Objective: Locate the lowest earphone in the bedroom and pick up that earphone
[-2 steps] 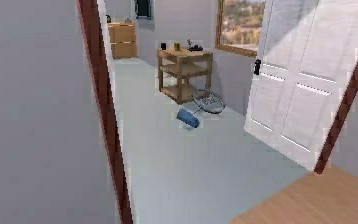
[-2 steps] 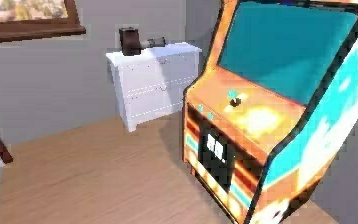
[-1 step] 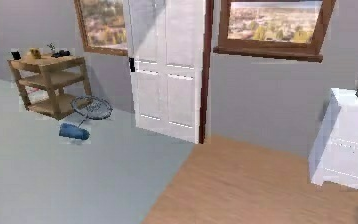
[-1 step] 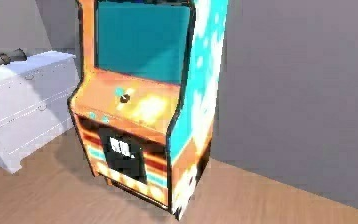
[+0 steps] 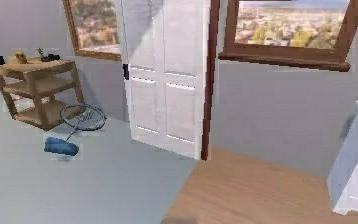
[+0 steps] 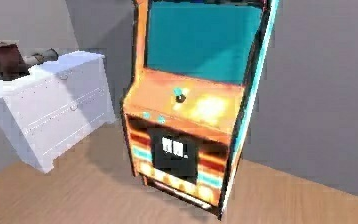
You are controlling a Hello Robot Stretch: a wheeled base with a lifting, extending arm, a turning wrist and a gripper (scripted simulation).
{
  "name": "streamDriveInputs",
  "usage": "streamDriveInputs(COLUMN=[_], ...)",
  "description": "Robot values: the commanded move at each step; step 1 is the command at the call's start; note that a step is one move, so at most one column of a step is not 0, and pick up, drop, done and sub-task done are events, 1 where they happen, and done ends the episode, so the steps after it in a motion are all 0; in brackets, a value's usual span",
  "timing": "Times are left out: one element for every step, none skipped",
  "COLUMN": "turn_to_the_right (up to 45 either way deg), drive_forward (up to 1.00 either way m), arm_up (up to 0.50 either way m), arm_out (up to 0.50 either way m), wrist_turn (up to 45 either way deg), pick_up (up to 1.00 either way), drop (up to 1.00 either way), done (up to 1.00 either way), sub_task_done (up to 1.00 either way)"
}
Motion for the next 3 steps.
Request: streamDriveInputs(turn_to_the_right=[6.0,0.0,-45.0], drive_forward=[0.00,0.50,0.00], arm_up=[0.00,0.00,0.00], arm_out=[0.00,0.00,0.00], wrist_turn=[0.0,0.0,0.0], pick_up=[0.00,0.00,0.00], drop=[0.00,0.00,0.00], done=[0.00,0.00,0.00], sub_task_done=[0.00,0.00,0.00])
